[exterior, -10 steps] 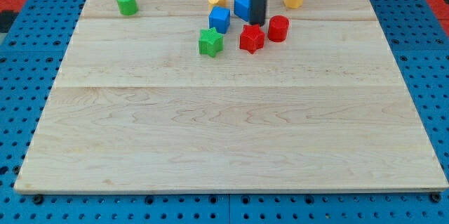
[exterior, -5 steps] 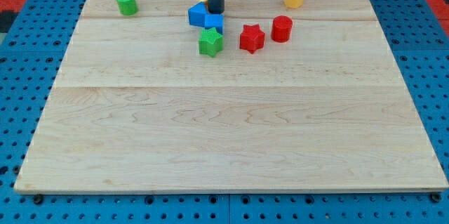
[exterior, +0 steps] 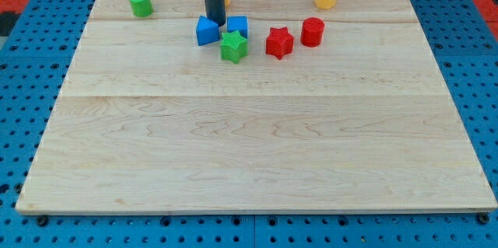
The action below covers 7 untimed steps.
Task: Separate the blue triangle from the blue cube
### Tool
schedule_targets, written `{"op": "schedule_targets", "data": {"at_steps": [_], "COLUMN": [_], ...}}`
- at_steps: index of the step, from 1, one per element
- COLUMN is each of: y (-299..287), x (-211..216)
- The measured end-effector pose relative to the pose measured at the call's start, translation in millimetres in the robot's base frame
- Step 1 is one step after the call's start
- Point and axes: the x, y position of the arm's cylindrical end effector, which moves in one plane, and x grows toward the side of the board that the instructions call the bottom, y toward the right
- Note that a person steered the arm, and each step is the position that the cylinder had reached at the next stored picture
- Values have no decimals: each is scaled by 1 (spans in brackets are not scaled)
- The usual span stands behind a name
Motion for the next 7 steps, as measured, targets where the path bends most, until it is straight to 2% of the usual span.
{"op": "schedule_targets", "data": {"at_steps": [5,6,7], "y": [-28,-36,-42], "x": [14,-14,46]}}
